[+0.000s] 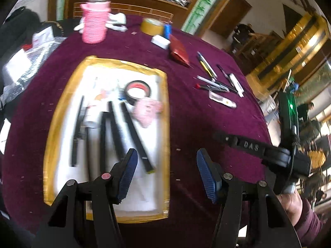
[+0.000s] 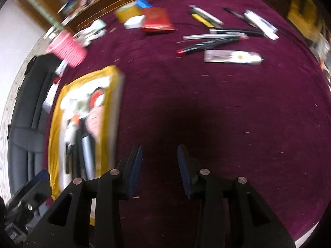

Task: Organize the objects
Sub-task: 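Move both open tools back over the remaining items on the table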

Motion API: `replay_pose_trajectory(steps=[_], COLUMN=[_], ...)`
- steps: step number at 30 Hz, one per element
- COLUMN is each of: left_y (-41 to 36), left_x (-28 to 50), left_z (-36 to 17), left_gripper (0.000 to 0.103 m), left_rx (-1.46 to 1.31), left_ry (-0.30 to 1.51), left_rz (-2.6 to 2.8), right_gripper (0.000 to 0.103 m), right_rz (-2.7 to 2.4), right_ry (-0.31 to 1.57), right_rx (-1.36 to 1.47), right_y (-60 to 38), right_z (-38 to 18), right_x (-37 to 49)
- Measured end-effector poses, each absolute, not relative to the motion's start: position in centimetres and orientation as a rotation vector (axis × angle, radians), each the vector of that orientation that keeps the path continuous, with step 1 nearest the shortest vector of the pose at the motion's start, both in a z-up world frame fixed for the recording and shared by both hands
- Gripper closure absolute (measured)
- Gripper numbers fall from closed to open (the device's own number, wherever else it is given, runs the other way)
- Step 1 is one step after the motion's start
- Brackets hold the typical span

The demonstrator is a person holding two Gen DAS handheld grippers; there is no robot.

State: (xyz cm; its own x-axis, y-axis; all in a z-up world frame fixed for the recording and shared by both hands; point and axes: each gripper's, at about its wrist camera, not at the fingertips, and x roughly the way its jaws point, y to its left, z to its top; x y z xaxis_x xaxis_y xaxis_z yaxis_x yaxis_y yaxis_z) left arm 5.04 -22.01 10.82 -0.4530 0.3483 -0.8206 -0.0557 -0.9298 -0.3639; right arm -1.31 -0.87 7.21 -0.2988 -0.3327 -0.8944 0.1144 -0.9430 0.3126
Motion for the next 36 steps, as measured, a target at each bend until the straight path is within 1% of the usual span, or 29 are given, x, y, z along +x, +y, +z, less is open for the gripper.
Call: replay_pose_trajectory(steps=[6,14,21,27,28,29,31,36], left_y=[-17.6,-12.3,-10.5,-10.2,-10.1,-10.1,-10.0,-10.1], left_x=[4.1,3.5,4.1,4.6,4.7,4.8,4.8,4.7], left_z=[9.9,8.3,6.8,6.3,6.3,6.4,6.4,6.3], left_gripper=[0.050,0.050,0.050,0.050,0.050,0.050,0.050,0.050], left_rx=[-1.544,-1.607,-1.678,-1.717,-1.718,-1.718,-1.722,-1.736], left_ry=[-0.420,-0.482,-0.532,-0.577,-0.575,-0.572,-0.571,-0.579], left_rz=[2.425,2.409,2.426,2.450,2.456,2.462,2.469,2.476], right_gripper=[0.070,0.070,0.070,0.070,0.068,0.062,0.056,0.053], right_rz=[-2.361,-2.422,-2.494,-2.387,-2.376,-2.403,-2.380,-2.331], right_ry=[-0.294,-0.208,-0.099,-0.198,-0.207,-0.194,-0.138,-0.022], right_rx=[1.697,1.696,1.666,1.745,1.755,1.715,1.701,1.653], right_y=[5.4,12.7,16.2,16.6,16.5,16.2,15.0,12.4], right_z=[6.2,5.5,5.1,2.6,2.1,2.2,1.9,1.4], right_x=[-4.0,-10.4,-17.7,-23.1,-23.4,-23.4,-23.6,-22.6])
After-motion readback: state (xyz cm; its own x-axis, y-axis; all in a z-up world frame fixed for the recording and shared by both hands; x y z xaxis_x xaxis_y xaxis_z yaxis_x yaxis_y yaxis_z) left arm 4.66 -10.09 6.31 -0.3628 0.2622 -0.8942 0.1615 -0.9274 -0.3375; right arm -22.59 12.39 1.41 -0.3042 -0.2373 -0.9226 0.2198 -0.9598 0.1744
